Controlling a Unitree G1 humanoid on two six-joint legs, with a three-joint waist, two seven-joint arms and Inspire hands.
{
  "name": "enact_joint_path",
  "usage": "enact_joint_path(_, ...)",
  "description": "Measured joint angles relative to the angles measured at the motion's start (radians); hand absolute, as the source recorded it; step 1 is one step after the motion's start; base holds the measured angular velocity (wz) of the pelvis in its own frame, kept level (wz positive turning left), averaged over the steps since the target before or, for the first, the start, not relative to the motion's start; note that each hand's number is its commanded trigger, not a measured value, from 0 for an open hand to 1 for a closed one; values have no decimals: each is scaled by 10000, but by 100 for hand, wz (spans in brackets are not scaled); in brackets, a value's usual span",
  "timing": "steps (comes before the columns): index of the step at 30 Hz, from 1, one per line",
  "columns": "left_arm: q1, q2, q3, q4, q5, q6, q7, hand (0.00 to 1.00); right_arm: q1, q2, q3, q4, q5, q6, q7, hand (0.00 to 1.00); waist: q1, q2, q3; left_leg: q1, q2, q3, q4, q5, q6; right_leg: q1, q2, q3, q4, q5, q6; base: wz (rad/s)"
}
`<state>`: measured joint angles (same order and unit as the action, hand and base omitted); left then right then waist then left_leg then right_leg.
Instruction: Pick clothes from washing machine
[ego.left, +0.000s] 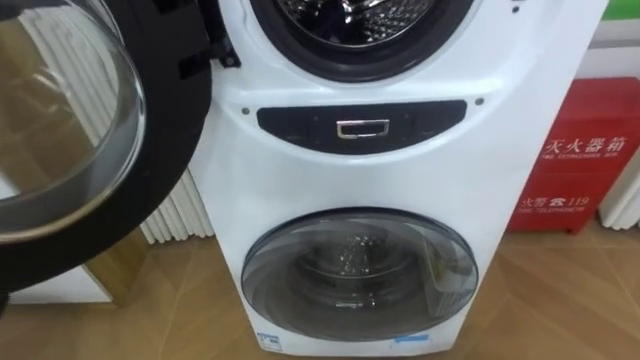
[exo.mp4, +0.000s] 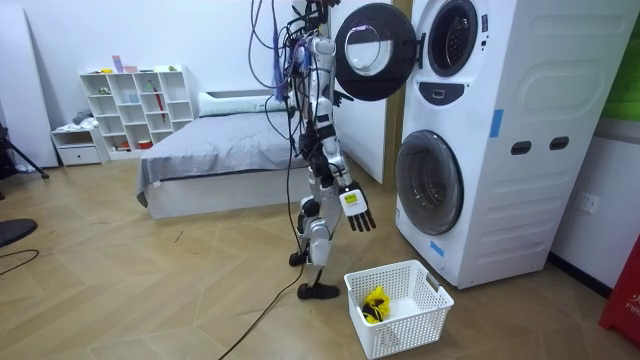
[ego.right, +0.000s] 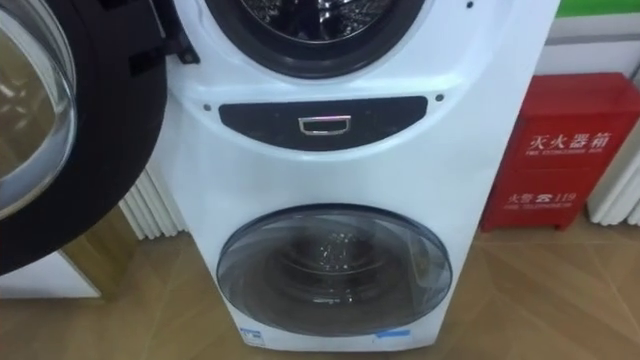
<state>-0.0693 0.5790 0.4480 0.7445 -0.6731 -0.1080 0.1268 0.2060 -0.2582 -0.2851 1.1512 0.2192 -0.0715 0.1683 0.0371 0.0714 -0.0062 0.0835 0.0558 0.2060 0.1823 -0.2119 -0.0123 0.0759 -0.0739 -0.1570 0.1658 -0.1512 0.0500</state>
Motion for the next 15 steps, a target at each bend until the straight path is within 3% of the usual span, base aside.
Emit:
enact_joint_path(4, 0, 433, 324, -1, 0, 86, -226, 0, 295, -76, -624, 23, 12, 80, 174, 0, -18, 69, 43, 23, 0, -19, -6, 0, 0, 29, 0, -1, 2, 0, 0, 0)
enact_joint_path(11, -3, 654, 1059, -234, 2, 377, -269, 0, 626, -200, -1029, -1, -155, 455, 329, 0, -14, 68, 77, 118, -8, -66, -77, -28, -49, 134, 27, 102, 34, -50, -41, -2)
enact_joint_path(15, -9, 1282, 1080, -476, 129, 390, -255, 0, 743, -212, -1038, -188, -403, 634, 407, 0, -7, -130, 0, 32, 5, -86, 81, -22, -66, 76, 36, 67, 24, -142, -73, 6)
